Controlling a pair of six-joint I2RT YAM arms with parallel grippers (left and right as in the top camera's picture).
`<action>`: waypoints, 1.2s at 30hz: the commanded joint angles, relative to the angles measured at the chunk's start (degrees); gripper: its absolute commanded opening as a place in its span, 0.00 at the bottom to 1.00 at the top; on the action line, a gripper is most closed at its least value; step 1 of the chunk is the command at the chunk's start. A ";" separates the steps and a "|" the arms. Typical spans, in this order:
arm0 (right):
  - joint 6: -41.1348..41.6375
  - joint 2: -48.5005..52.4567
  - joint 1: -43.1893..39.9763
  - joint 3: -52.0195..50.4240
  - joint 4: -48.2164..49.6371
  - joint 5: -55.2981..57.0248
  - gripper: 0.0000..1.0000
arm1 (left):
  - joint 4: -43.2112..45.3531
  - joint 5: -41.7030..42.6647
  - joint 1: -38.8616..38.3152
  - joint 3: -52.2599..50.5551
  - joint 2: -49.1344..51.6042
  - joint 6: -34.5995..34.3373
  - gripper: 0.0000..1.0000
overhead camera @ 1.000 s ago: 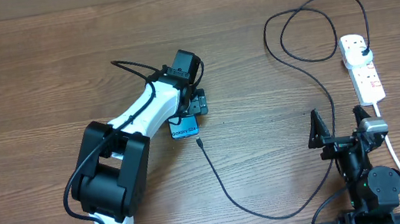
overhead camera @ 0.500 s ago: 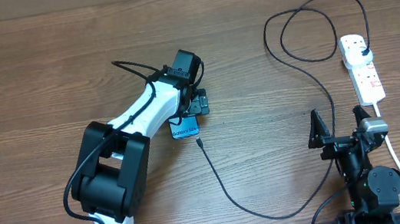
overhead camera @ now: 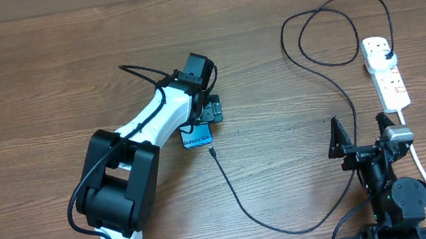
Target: Plug charger to phone and switch on socket
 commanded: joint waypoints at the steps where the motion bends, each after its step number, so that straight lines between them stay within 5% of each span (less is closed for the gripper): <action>1: 0.13 0.17 -0.20 -0.59 0.20 0.09 1.00 | -0.81 5.03 -0.11 -1.99 3.37 -1.07 1.00; 36: 0.13 0.17 -0.20 -0.59 0.20 0.09 1.00 | -1.22 5.03 -0.11 -1.99 3.37 -1.07 1.00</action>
